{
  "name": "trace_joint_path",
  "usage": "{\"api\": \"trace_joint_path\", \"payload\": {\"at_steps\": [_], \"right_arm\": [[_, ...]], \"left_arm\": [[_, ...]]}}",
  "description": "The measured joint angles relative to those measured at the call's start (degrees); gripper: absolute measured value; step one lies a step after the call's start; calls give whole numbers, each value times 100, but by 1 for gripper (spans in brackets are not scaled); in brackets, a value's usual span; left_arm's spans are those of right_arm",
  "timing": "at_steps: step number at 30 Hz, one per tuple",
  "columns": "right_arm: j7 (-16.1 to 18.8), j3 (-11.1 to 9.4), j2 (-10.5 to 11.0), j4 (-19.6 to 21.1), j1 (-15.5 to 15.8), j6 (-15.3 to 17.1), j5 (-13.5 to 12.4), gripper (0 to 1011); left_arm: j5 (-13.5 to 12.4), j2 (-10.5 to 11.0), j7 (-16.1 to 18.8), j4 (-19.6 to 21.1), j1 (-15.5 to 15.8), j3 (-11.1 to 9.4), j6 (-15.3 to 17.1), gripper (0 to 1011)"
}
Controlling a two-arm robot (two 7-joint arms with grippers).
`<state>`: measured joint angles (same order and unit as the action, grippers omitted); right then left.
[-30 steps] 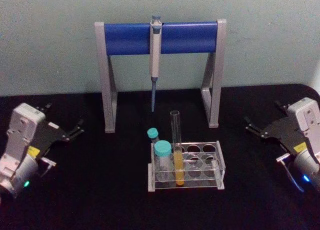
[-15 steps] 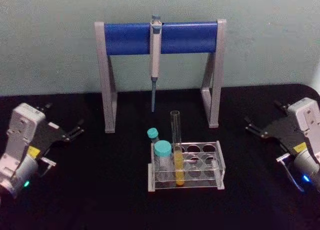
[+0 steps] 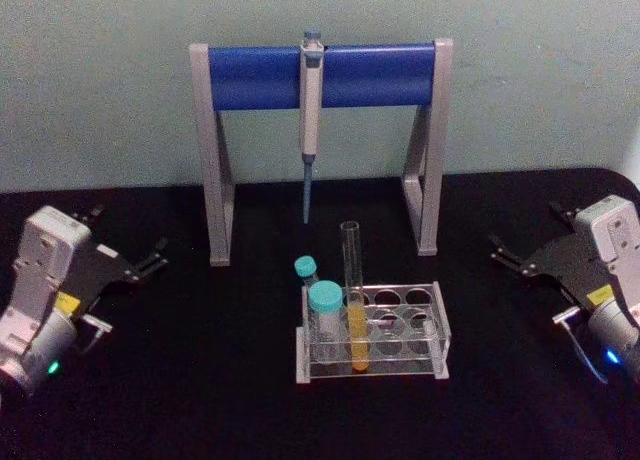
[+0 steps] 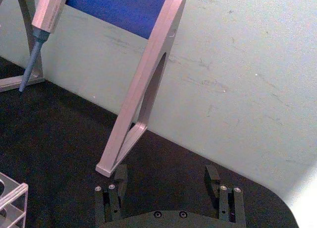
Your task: Pick up the test tube from the test tube rack, shake it, then place it back into the test tube rack.
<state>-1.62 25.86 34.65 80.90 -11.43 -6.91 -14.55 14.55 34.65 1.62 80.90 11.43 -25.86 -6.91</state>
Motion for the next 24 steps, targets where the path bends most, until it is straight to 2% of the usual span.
{"api": "trace_joint_path", "payload": {"at_steps": [6,13,17,24], "right_arm": [[0,0,0,0,0,0,0,1000],[72,-103,-12,93,101,37,13,1000],[133,-181,22,292,268,105,-23,1000],[333,-322,111,897,762,162,-226,1000]], "left_arm": [[0,0,-1,0,0,0,0,1002],[0,0,0,0,0,0,0,1001],[0,0,0,0,0,0,0,1001],[0,0,0,0,0,0,0,1001]]}}
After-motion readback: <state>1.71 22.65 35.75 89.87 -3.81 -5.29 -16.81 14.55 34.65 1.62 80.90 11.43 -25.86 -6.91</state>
